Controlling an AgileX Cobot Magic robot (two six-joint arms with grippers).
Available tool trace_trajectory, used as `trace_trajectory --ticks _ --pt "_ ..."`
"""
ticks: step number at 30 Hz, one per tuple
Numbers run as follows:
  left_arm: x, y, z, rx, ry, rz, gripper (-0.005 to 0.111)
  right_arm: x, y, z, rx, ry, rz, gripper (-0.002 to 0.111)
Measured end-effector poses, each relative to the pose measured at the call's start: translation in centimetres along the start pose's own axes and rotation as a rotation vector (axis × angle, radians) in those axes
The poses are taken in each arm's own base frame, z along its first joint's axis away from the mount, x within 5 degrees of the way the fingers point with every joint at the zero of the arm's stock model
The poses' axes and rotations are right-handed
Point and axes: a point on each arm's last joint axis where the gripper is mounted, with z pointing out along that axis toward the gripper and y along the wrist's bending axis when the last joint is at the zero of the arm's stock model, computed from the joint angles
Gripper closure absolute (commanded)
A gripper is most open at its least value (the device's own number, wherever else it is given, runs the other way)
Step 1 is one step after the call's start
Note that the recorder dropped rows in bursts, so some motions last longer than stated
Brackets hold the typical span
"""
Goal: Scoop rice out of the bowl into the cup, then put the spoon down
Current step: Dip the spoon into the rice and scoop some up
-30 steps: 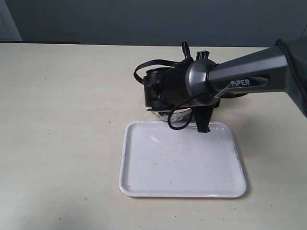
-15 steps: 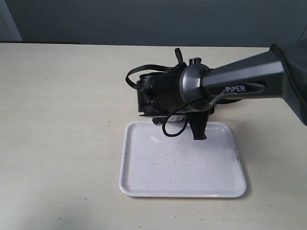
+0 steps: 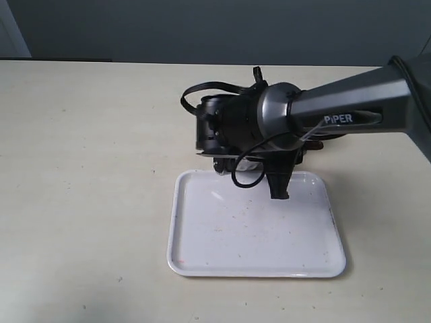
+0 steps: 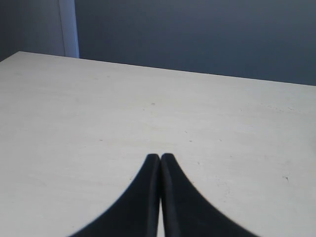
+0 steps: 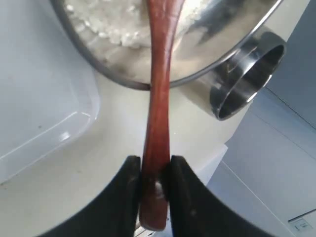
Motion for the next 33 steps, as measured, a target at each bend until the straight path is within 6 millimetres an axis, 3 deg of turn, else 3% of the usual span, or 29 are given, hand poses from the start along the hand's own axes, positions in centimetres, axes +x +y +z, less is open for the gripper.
trace_trajectory --ticks 8,15,25,33 --pt "0.0 0.0 0.0 0.0 0.0 0.0 0.106 0.0 0.3 -0.5 -0.082 -0.01 0.092 0.109" --pt "0.0 0.0 0.0 0.0 0.0 0.0 0.106 -0.6 -2.5 -2.0 -0.176 -0.094 0.26 0.109" --pt "0.0 0.0 0.0 0.0 0.0 0.0 0.106 1.0 -3.8 0.7 -0.442 -0.081 0.399 0.109" --pt "0.0 0.0 0.0 0.0 0.0 0.0 0.106 1.2 -3.5 1.1 -0.596 -0.101 0.434 0.109"
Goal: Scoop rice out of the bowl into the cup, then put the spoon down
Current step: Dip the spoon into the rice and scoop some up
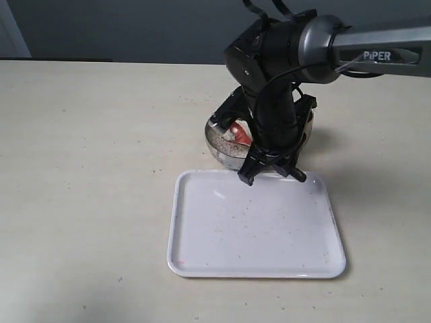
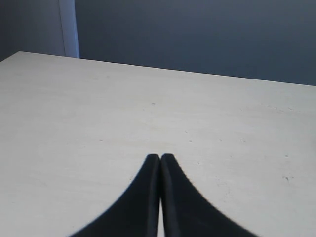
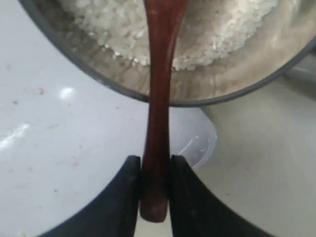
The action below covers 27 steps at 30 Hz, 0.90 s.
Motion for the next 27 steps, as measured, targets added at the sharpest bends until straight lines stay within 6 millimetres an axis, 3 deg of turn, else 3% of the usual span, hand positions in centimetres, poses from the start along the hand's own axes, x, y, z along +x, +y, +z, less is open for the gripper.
trace_trajectory --ticks 12,27 --pt "0.0 0.0 0.0 0.0 0.0 0.0 0.106 -0.3 0.0 -0.8 -0.114 -0.042 0.06 0.109" --pt "0.0 0.0 0.0 0.0 0.0 0.0 0.106 0.7 -2.9 -1.9 -0.29 -0.11 0.224 0.109"
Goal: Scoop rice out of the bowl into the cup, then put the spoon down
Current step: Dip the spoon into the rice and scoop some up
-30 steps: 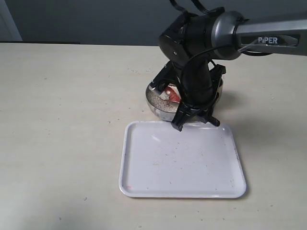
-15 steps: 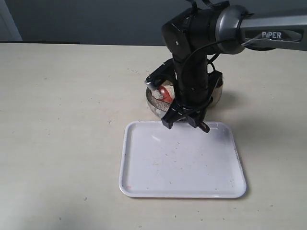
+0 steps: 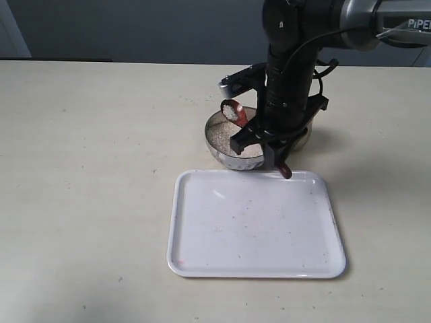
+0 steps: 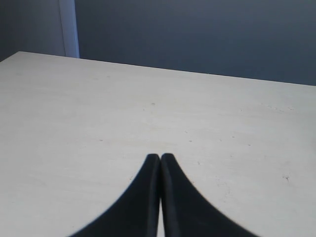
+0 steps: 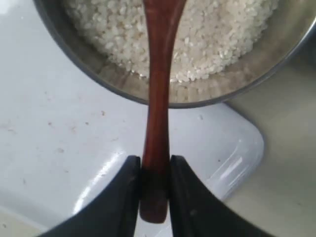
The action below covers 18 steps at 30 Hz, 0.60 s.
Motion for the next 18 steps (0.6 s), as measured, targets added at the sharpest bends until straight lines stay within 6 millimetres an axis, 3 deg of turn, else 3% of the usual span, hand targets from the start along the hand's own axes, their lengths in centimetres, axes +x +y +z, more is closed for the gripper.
trace_trajectory --ticks 18 --pt "0.0 0.0 0.0 0.0 0.0 0.0 0.106 0.3 -0.8 -1.1 -0.139 -0.041 0.166 0.109"
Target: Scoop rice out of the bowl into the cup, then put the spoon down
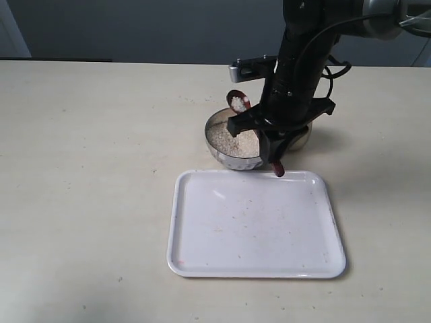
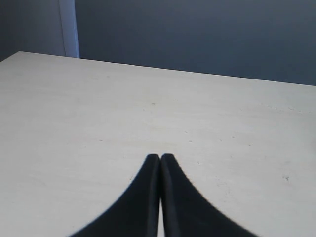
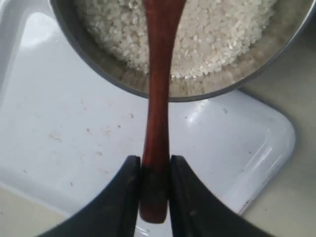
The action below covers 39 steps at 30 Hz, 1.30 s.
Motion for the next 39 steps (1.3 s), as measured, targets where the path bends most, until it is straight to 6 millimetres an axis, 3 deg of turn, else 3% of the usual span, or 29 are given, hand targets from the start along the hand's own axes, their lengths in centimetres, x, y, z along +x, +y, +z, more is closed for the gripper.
trace_trajectory --ticks 16,28,39 --pt "0.0 0.0 0.0 0.0 0.0 0.0 0.106 0.0 -0.2 0.0 0.0 0.001 0.078 0.109" --pt "0.0 0.0 0.0 0.0 0.0 0.0 0.106 0.2 -4.1 -1.3 0.007 -0.03 0.177 0.109" --pt "0.0 0.0 0.0 0.0 0.0 0.0 0.106 1.0 -4.9 -0.3 0.026 0.015 0.189 0.109"
